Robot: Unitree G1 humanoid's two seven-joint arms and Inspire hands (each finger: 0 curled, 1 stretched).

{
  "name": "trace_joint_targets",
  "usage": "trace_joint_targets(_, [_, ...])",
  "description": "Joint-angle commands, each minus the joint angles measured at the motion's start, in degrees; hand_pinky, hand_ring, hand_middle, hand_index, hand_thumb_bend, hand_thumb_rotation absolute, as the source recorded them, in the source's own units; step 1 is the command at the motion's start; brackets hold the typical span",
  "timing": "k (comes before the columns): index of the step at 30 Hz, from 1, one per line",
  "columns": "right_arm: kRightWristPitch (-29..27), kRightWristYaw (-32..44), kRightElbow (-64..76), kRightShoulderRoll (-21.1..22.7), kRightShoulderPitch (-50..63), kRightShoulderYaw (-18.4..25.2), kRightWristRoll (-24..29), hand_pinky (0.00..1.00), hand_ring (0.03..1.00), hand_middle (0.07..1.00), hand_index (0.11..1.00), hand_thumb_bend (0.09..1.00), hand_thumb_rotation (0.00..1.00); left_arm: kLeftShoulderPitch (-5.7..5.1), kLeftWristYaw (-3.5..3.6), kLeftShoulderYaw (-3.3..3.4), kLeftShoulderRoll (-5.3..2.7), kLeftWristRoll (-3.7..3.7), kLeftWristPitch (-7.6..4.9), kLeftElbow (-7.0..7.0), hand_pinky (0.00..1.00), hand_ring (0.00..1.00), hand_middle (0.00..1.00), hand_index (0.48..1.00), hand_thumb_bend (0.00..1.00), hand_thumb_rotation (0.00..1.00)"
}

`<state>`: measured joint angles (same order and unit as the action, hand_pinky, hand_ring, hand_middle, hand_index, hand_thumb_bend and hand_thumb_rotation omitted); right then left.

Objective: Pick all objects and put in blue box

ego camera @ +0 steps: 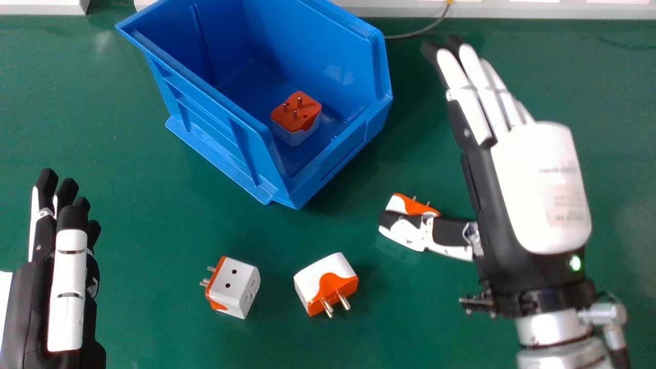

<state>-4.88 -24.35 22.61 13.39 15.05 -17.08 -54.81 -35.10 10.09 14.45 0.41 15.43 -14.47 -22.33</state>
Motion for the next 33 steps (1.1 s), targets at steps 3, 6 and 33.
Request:
trace_joint_targets(3, [-2.6, -5.8, -3.5, -2.1, 0.0, -0.2, 0.5, 0.76, 0.898, 0.942, 0.912, 0.672, 0.31, 1.05, 0.28, -0.02, -0.21, -0.01, -2.50, 1.84, 1.00, 1.00, 1.00, 1.000, 0.52, 1.00])
trace_joint_targets(6, [-3.5, -8.1, -5.5, -3.0, 0.0, -0.4, 0.9, 0.74, 0.882, 0.928, 0.901, 0.689, 0.33, 1.58, 0.34, -0.36, -0.19, -0.36, -3.35, 1.91, 1.00, 1.00, 1.00, 1.000, 0.52, 1.00])
trace_joint_targets(33, [0.5, -6.8, -25.0, -3.2, -8.0, 0.2, 4.7, 0.70, 0.836, 0.867, 0.839, 0.692, 0.26, 2.63, 0.48, -0.01, 1.87, -0.50, -0.53, 0.02, 1.00, 1.00, 1.00, 1.000, 0.53, 1.00])
